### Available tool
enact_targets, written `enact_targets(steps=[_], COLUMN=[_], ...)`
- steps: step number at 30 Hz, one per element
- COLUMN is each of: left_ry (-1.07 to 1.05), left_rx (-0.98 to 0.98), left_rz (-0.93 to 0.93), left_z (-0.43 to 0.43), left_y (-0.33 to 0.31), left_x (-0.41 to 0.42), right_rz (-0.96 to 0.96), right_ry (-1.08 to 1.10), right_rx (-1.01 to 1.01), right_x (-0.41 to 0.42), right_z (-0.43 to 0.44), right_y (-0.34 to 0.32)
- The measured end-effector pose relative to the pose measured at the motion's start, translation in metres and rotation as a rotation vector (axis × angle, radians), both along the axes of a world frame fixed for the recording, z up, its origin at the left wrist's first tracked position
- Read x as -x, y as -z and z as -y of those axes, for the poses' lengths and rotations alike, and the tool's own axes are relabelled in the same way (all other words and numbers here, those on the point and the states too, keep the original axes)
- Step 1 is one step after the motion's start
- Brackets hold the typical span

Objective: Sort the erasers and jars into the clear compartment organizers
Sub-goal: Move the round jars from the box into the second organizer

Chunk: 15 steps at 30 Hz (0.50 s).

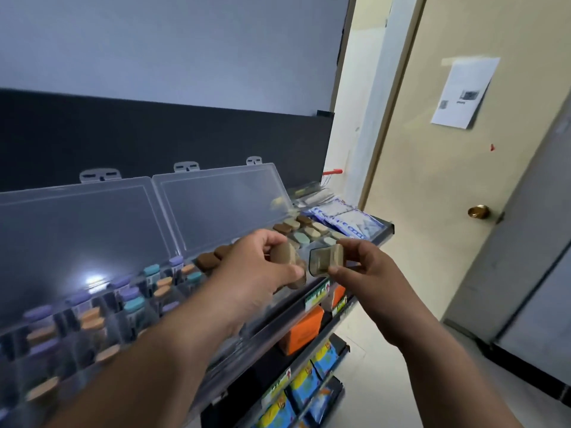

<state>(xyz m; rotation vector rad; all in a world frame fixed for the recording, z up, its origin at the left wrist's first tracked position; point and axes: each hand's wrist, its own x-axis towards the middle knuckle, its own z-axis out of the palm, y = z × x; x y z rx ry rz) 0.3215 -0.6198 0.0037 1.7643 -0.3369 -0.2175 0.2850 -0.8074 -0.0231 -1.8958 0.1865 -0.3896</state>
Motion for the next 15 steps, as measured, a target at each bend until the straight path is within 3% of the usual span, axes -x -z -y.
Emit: enact_targets(steps=[5,15], left_ry=[-0.077,-0.348], left_rx=[-0.116,-0.413], left_rz=[0.119,0.207], left_z=[0.034,0.119], left_y=[0.002,0.021], left_x=[-0.03,-0.077], right_rz=[0.05,0.03], right_ry=[-0.017,-0.389], right_rx=[0.14,0.636], right_x=[-0.046,-0.146], right_z=[0.043,0.124], right_y=[-0.005,-0.009])
